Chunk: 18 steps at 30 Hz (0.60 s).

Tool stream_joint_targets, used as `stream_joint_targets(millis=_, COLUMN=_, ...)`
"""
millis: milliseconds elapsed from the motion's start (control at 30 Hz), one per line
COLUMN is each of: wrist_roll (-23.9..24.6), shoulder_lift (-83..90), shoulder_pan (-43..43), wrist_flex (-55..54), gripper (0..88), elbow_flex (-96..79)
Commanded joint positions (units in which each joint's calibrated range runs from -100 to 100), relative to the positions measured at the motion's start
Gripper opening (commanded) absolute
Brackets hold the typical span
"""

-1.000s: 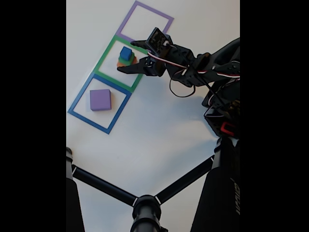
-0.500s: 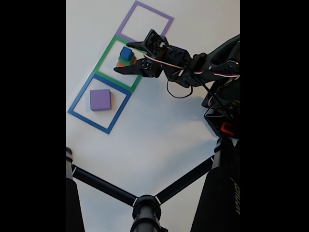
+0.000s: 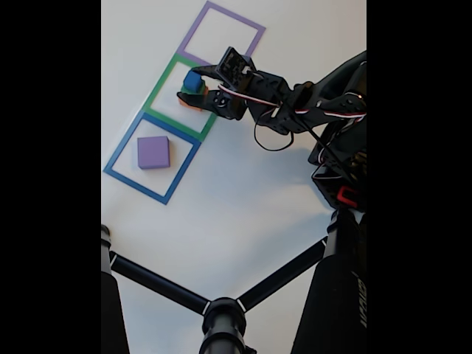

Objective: Tower of hanoi

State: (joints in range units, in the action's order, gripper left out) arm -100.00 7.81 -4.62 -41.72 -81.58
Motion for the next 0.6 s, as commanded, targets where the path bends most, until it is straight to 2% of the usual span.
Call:
stream_joint_targets(millis=0, wrist_roll=0.0, shoulder_lift=0.5, shoulder_pan=0.8, wrist_flex=-1.5, gripper=8.7, elbow_flex=1.2)
stream_joint_targets(millis=567, wrist_roll=0.0, shoulder_lift=1.0, shoulder_pan=1.1, wrist_flex=-1.2, gripper=3.5, elbow_flex=0.9)
